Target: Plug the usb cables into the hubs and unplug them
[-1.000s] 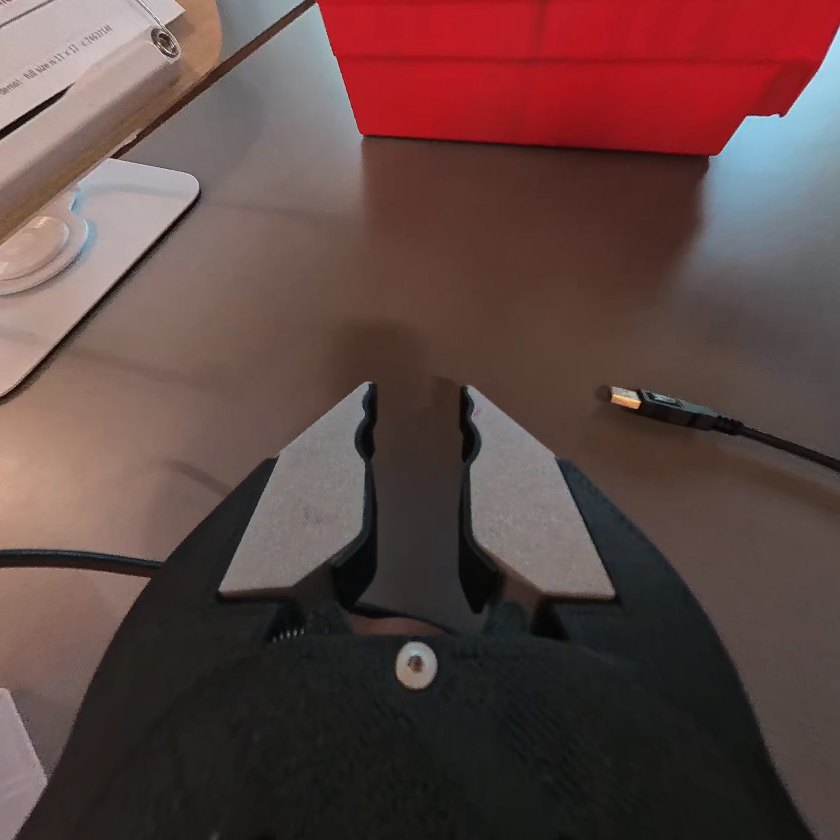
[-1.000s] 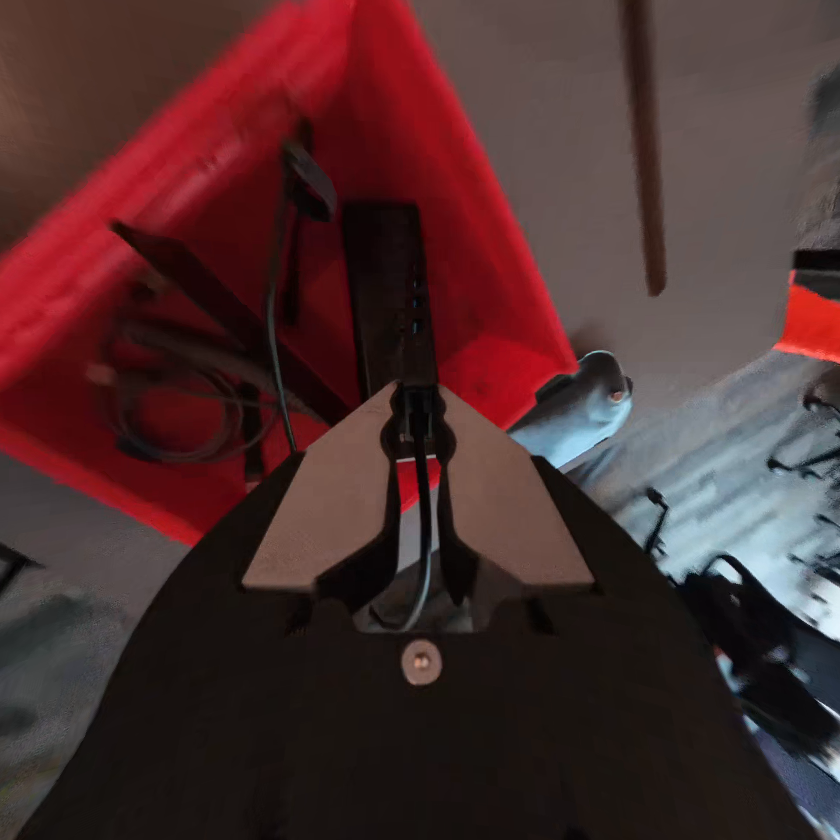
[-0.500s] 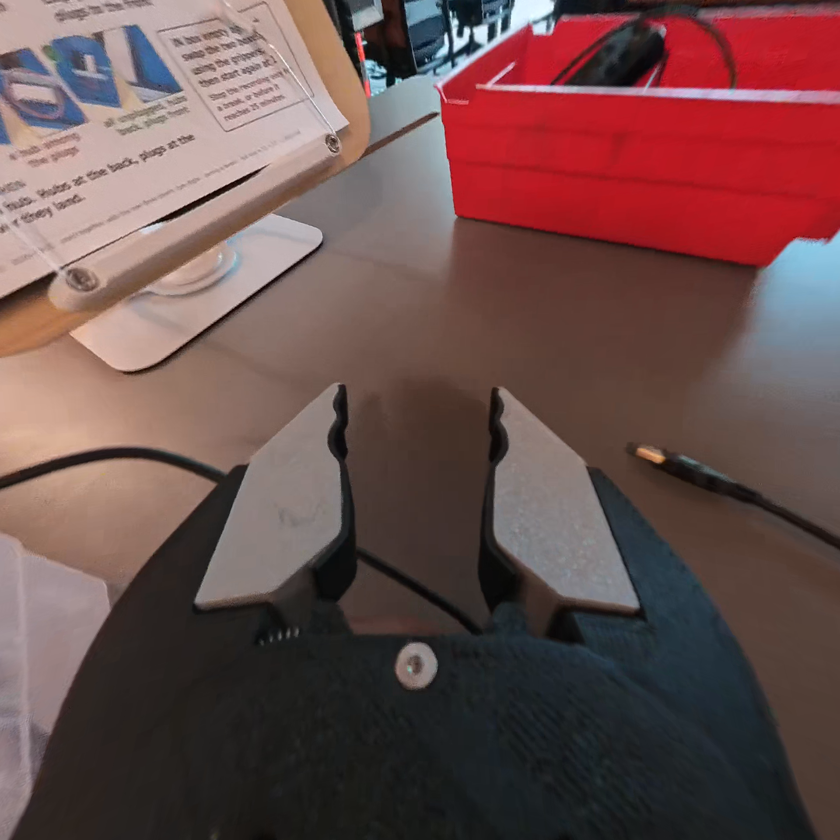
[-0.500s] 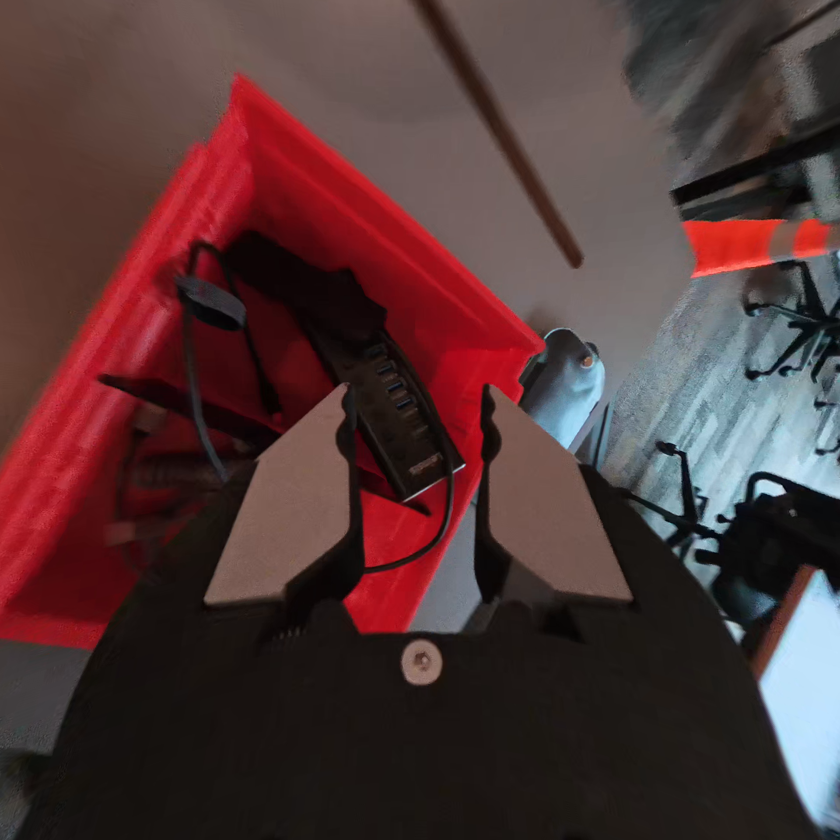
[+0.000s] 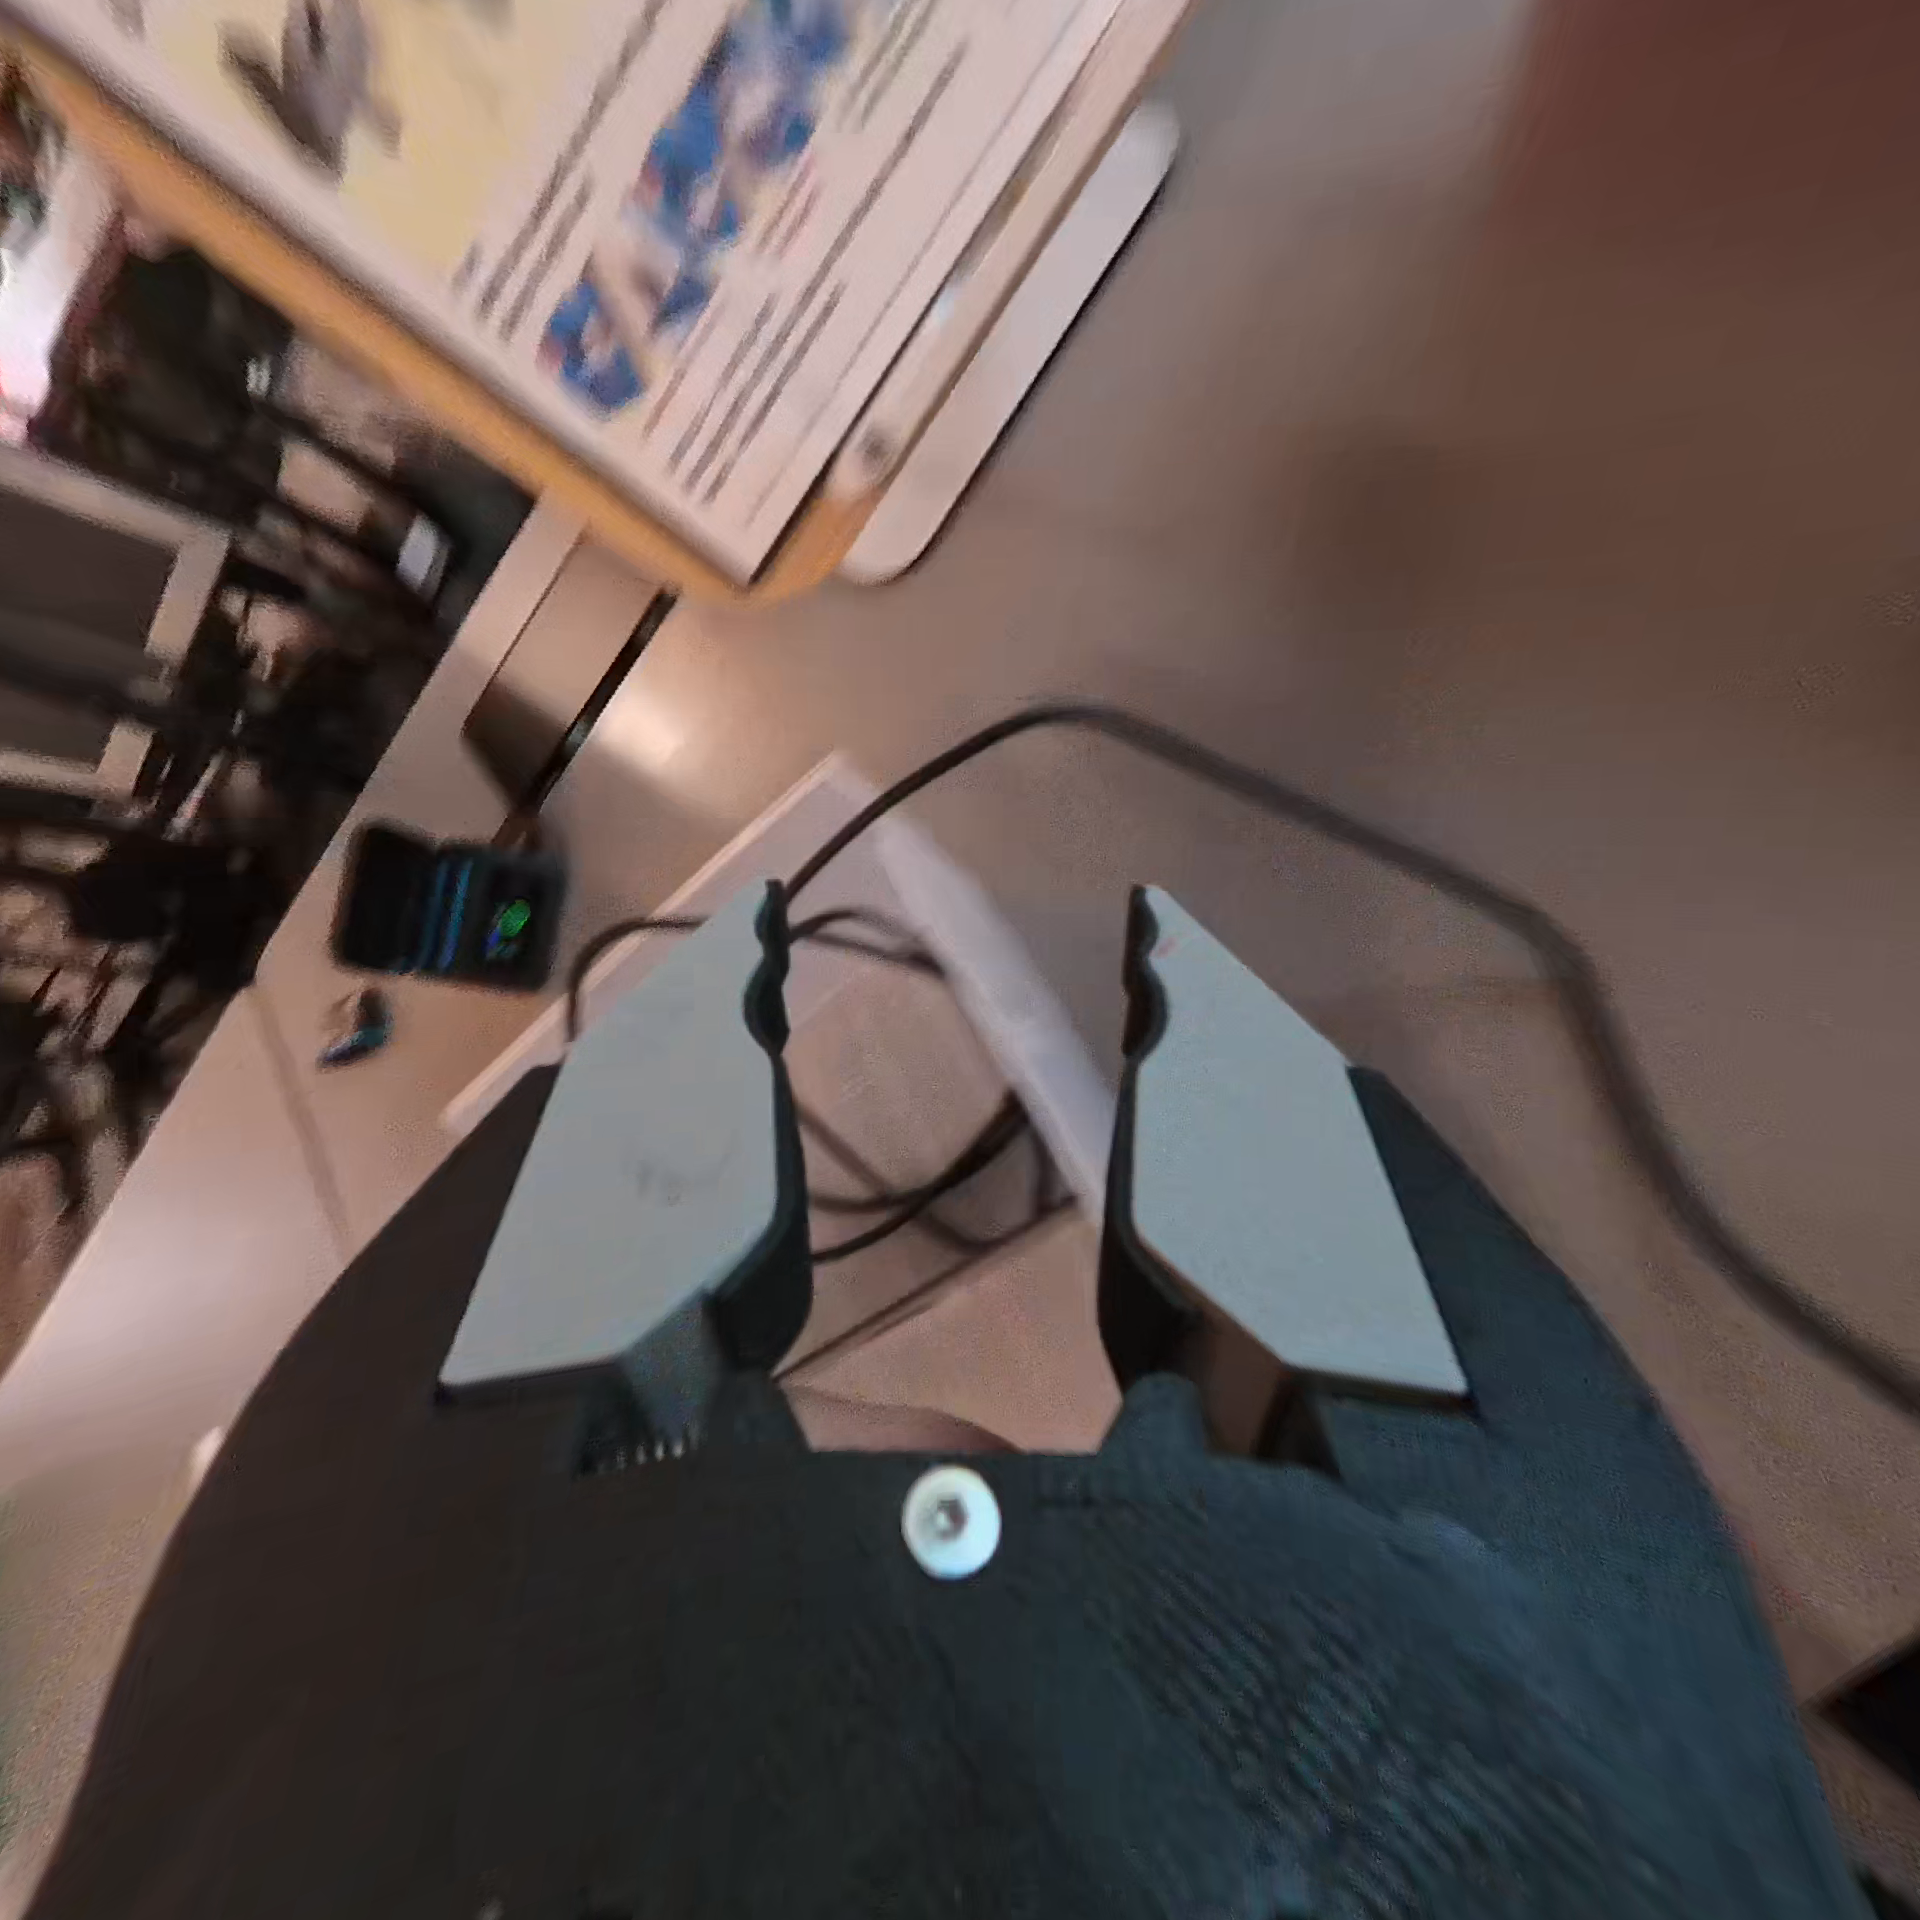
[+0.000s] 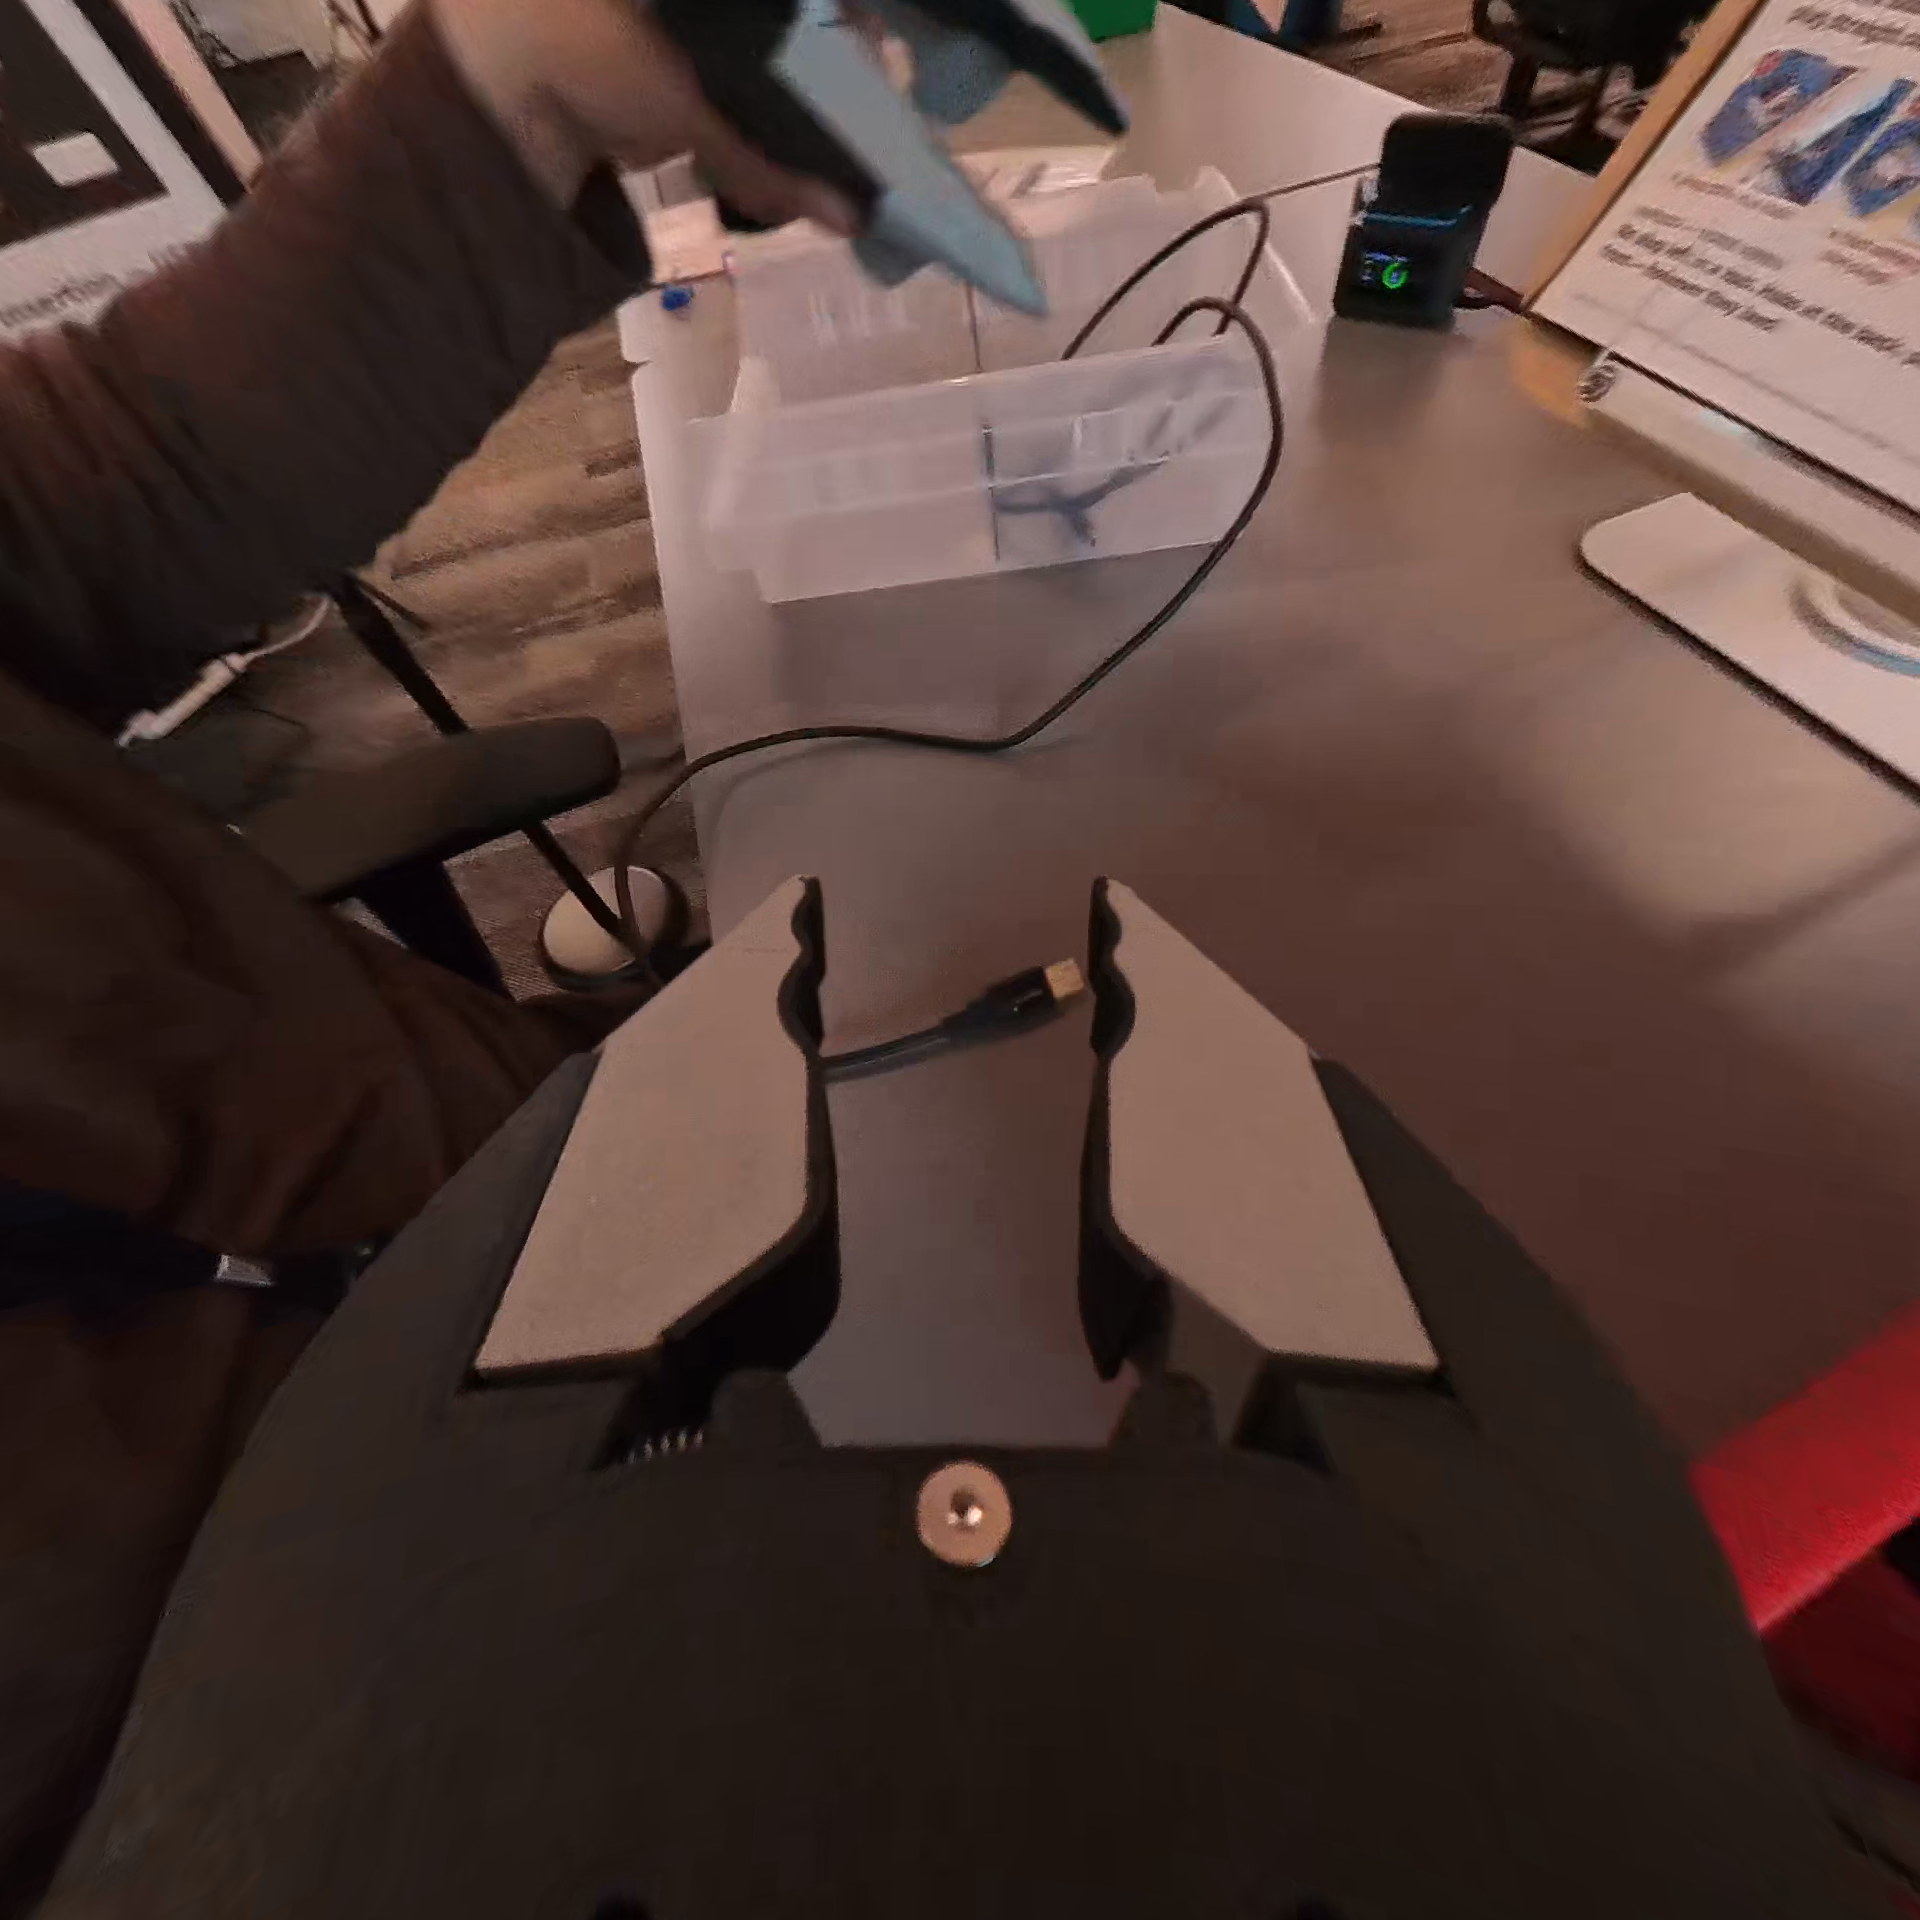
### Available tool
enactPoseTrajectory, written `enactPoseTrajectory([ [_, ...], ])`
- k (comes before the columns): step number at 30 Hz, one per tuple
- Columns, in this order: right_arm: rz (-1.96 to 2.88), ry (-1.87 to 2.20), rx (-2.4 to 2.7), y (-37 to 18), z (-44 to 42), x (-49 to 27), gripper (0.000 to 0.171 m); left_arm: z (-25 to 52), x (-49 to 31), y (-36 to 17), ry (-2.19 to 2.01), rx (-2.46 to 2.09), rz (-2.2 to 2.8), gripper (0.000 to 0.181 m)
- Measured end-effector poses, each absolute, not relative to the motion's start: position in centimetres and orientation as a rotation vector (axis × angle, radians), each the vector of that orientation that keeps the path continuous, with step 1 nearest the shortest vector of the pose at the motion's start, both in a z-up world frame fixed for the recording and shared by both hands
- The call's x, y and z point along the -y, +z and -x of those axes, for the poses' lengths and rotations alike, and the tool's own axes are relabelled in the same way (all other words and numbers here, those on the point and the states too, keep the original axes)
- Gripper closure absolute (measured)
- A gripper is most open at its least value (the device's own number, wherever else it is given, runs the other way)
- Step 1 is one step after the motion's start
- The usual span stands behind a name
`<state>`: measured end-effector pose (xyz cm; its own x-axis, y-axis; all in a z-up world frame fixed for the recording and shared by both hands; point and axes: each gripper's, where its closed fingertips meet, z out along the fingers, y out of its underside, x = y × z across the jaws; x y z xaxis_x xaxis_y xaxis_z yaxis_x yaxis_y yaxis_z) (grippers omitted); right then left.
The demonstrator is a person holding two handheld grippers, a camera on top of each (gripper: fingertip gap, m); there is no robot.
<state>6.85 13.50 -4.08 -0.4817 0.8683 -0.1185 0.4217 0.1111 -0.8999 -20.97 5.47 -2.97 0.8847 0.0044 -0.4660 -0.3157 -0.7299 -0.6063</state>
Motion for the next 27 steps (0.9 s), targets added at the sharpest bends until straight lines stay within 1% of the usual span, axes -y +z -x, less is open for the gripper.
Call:
enactPoseTrajectory([
  [3,1.297,1.257,1.978,-6.3,-6.7,-14.6,0.123,27.5,-5.4,-5.9,0.673,-0.185,2.522,0.119],
  [7,1.321,1.256,1.984,-7.6,-7.1,-15.5,0.123,31.4,-5.7,-8.9,0.689,-0.192,2.609,0.123],
  [8,1.318,1.25,1.974,-7.7,-7.1,-15.9,0.124,31.8,-5.6,-9.4,0.701,-0.21,2.619,0.127],
  [10,1.303,1.247,1.944,-7.6,-6.9,-16.6,0.127,32.6,-5.5,-10.0,0.754,-0.239,2.613,0.15],
  [12,1.27,1.288,1.911,-7.1,-6.4,-16.9,0.13,33.4,-5.4,-10.3,0.814,-0.245,2.584,0.177],
  [16,1.254,1.369,1.893,-6.8,-5.4,-16.5,0.138,33.8,-5.4,-11.0,0.842,-0.229,2.513,0.178],
  [19,1.256,1.333,1.918,-7.1,-4.8,-15.4,0.135,33.6,-4.8,-9.2,0.889,-0.209,2.446,0.179],
  [22,1.233,1.232,1.966,-8.0,-4.7,-14.1,0.132,33.1,-4.0,-5.5,0.924,-0.169,2.334,0.179],
  [24,1.217,1.236,1.974,-8.0,-4.6,-13.3,0.133,32.7,-3.2,-2.3,0.965,-0.162,2.267,0.179],
  [27,1.227,1.354,1.94,-7.9,-3.8,-11.6,0.137,31.6,-2.3,4.8,1.059,-0.131,2.106,0.179],
])
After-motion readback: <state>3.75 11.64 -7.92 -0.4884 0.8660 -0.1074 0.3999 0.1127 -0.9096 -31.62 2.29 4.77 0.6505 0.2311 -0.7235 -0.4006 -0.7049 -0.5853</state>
